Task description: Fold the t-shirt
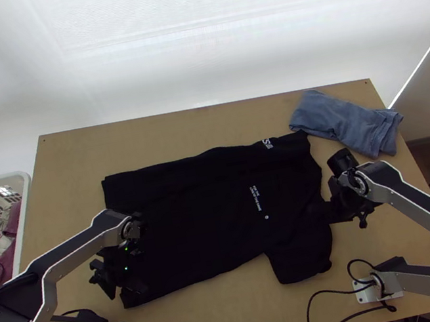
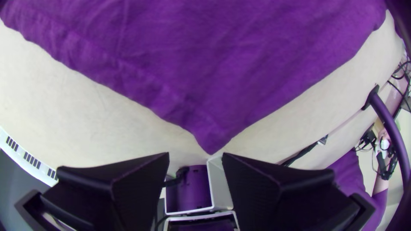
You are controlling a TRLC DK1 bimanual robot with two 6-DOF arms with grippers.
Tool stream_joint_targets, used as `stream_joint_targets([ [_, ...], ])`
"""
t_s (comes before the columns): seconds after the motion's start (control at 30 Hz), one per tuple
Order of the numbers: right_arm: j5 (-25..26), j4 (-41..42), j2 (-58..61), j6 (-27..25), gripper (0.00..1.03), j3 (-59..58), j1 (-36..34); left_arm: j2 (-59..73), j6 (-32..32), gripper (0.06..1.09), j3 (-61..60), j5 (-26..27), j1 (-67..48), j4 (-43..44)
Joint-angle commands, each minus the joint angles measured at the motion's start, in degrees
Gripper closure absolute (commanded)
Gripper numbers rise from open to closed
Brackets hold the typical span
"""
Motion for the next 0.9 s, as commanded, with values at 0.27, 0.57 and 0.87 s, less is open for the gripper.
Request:
stream_joint_targets([
  [0.27, 0.13, -0.08, 0.43, -1.65, 1.00, 2.77, -1.41, 4.53, 2.23, 0.45, -0.43, 3.81, -3.36, -1.83],
  [0.57, 0.13, -0.70, -0.19, -2.09, 1.00, 3.12, -2.11, 6.72, 1.09, 0.96, -1.39, 4.43, -4.06, 3.53],
  [0.87, 0.22, -0.96, -1.33, -7.10, 1.00, 2.77, -6.51, 4.26, 3.90, 1.05, -1.22, 3.73, 0.86, 3.26],
])
